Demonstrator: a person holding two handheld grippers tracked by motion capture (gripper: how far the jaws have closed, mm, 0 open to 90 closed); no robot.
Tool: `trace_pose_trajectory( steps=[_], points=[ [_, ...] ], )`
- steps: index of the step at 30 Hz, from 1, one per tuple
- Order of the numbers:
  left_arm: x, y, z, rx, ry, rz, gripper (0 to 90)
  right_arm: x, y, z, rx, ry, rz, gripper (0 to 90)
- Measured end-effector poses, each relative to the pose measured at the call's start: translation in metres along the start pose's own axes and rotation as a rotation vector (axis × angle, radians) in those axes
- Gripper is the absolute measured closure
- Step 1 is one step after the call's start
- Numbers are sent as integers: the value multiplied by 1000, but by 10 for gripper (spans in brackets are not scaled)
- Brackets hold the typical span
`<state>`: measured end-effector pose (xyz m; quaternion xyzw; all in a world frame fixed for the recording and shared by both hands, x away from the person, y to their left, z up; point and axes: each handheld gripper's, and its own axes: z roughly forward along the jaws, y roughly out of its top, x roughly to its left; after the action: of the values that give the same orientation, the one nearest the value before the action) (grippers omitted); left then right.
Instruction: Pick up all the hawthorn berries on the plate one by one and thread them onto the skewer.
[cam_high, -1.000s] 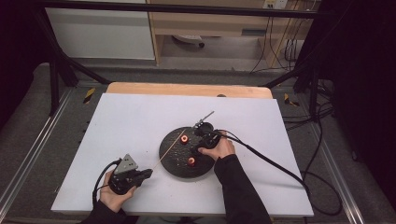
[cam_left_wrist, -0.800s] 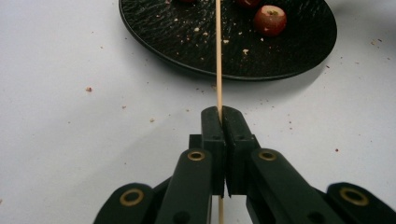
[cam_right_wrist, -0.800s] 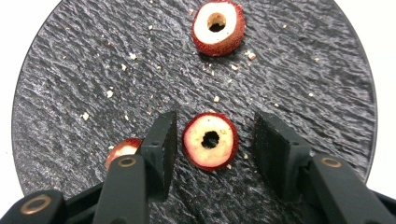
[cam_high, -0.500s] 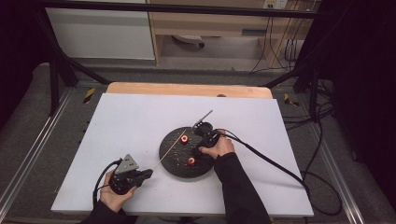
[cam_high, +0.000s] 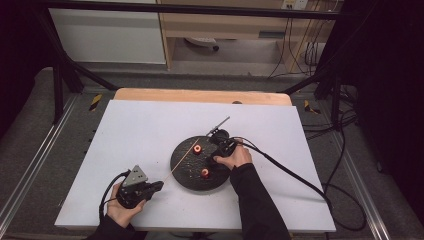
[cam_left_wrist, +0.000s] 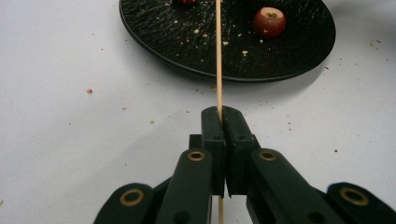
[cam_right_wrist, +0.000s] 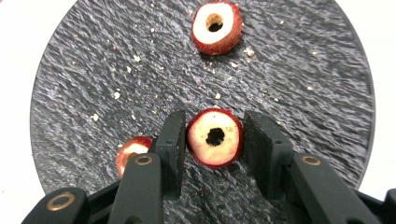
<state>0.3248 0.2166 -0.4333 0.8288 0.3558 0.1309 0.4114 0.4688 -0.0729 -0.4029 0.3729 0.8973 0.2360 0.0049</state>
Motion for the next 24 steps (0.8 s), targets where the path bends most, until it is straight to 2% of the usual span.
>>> trace_pose_trajectory(
  steps=[5,9,18,24],
  points=[
    [-1,0,0,-4,3,1,882,1,-1,-10,-30,4,24,609],
    [-2,0,0,-8,4,2,882,2,-2,-18,-61,6,23,609],
    [-4,1,-1,-16,6,4,882,2,-10,-35,-139,30,75,611],
    [-6,1,0,-22,4,2,882,-1,-20,-39,-207,53,109,611]
  ],
)
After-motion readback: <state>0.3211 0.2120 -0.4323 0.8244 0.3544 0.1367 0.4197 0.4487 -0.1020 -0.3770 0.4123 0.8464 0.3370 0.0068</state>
